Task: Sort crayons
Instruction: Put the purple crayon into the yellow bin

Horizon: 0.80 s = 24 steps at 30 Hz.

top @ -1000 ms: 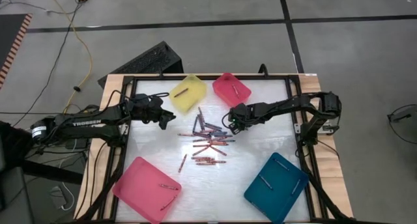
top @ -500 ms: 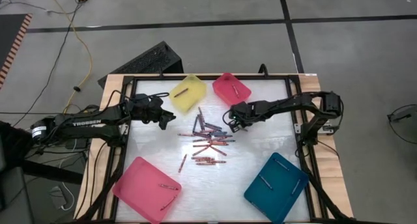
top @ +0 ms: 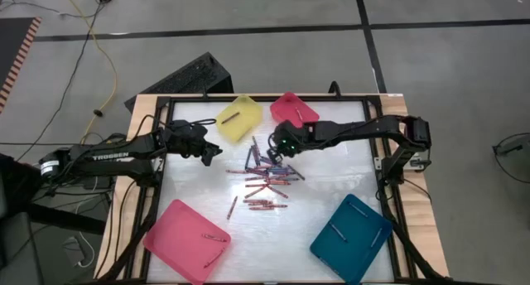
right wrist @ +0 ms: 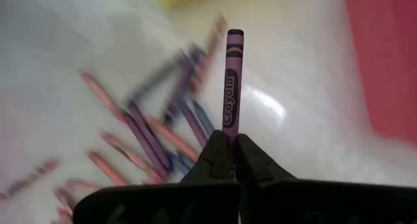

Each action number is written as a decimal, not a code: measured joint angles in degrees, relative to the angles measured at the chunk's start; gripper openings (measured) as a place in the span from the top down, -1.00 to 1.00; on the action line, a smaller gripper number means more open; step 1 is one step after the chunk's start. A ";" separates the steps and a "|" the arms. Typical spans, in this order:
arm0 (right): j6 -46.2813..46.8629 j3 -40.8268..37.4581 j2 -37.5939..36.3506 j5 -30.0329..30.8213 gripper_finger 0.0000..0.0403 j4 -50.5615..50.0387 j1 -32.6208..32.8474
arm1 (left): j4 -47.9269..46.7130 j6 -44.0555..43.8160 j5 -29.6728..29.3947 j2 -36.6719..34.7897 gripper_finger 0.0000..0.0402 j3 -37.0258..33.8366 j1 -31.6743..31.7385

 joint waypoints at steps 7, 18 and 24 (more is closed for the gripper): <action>-9.83 10.16 9.23 1.29 1.00 9.50 -2.71 | -0.28 -0.39 0.64 -0.01 0.34 0.00 0.01; -23.61 33.37 26.00 1.85 1.00 7.31 -8.34 | -0.65 -0.57 0.73 -0.01 0.34 0.00 0.00; -25.26 36.93 29.14 1.56 1.00 5.51 -11.96 | -1.07 -0.73 0.76 0.00 0.34 0.00 0.01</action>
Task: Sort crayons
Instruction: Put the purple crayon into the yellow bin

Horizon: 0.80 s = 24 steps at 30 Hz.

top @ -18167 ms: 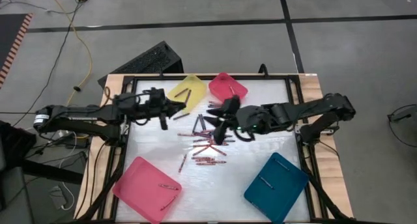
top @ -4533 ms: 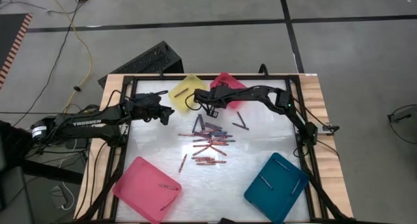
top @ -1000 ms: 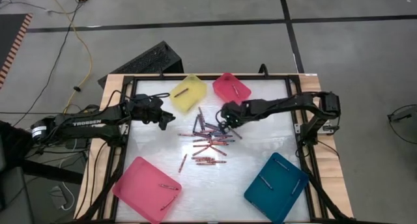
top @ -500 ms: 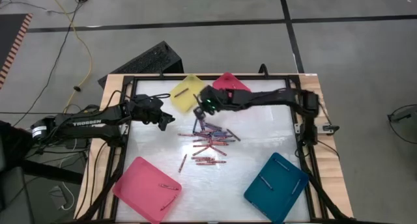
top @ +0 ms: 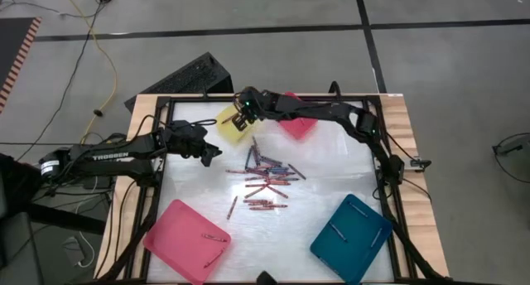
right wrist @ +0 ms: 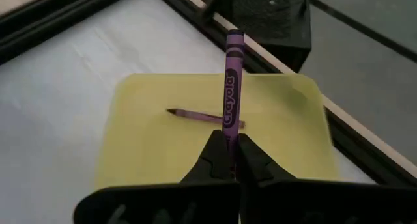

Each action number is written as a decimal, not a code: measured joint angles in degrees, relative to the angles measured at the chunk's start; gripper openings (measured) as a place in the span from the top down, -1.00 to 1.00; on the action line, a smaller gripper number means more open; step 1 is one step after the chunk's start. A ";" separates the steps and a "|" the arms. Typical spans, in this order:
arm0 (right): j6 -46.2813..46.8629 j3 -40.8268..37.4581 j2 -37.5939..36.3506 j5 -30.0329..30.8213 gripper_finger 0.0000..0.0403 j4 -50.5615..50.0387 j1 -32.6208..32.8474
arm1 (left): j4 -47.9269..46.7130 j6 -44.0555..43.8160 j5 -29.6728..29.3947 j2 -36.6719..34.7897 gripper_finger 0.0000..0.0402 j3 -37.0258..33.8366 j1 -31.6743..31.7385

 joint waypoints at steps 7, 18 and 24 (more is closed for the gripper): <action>-0.07 -0.07 2.91 -3.07 0.97 -2.12 -1.46 | -0.05 -0.23 0.14 -0.01 0.34 0.00 -0.03; -2.00 0.00 2.31 -1.15 0.68 -2.05 -2.57 | 0.10 -0.25 0.10 0.00 0.34 0.00 -0.03; -2.87 -0.06 0.97 -3.90 0.67 -4.11 -2.51 | 0.09 -0.25 0.07 0.00 0.34 0.00 -0.03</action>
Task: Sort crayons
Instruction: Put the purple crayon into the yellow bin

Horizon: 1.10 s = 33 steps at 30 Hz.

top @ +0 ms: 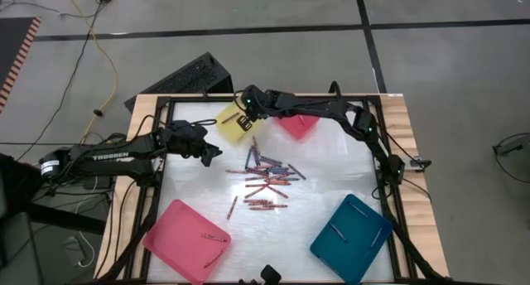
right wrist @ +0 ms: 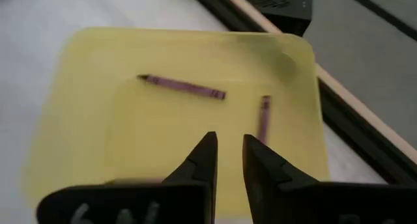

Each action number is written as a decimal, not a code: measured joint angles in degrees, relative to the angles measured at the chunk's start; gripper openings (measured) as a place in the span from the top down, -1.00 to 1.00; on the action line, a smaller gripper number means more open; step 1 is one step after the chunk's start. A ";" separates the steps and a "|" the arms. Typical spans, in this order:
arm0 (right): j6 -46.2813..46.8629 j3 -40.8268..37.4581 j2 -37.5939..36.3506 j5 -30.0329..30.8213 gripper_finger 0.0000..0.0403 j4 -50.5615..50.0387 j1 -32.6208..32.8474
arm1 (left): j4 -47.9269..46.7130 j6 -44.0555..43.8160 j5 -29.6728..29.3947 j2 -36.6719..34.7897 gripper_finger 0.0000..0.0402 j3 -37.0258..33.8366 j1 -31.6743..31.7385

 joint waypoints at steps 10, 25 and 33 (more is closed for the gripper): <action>-0.22 0.07 -11.69 -2.02 0.66 -21.33 2.09 | 0.07 0.39 -0.73 0.00 0.34 0.00 -0.02; 9.66 -11.43 -26.24 2.69 0.66 -45.03 18.37 | 0.02 0.63 0.29 0.00 0.34 0.00 -0.02; 20.86 -36.05 -37.19 3.58 0.66 -20.09 25.54 | 0.07 1.44 0.09 0.00 0.34 0.00 -0.02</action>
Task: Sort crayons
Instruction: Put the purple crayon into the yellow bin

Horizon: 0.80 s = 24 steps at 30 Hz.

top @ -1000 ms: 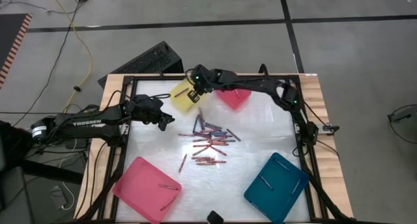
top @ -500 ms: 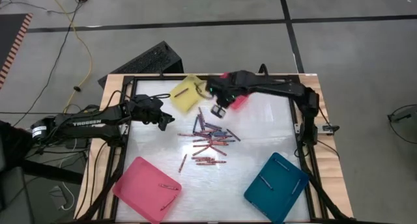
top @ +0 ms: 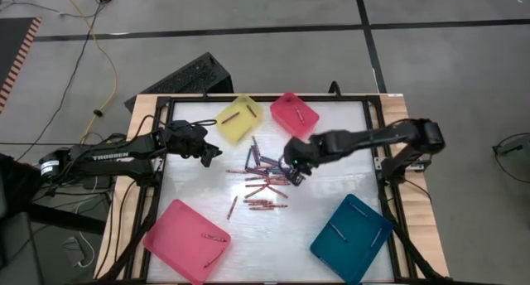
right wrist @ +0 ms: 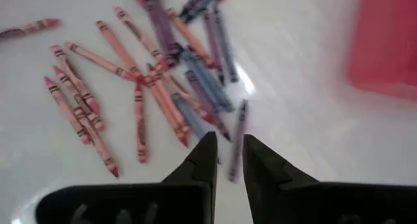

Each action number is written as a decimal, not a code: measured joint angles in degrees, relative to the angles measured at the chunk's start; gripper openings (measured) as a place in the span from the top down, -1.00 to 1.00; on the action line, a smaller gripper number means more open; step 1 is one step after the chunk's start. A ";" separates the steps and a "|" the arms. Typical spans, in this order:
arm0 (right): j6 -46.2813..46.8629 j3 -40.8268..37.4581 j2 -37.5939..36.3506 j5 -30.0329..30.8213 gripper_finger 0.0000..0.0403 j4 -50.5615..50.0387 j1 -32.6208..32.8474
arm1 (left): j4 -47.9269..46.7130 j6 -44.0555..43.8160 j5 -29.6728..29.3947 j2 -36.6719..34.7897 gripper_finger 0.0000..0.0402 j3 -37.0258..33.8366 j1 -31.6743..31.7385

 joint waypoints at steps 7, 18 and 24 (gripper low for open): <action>0.17 -12.60 -0.50 1.07 0.66 12.68 1.74 | -0.02 -0.63 0.13 0.00 0.34 0.00 -0.02; 0.22 -19.51 -0.52 0.37 0.66 18.64 -0.27 | -0.02 -0.83 -0.02 0.00 0.34 0.00 -0.02; -1.30 -21.27 0.08 -0.71 0.66 20.13 -0.41 | -0.03 -1.27 -0.22 0.00 0.34 0.00 -0.02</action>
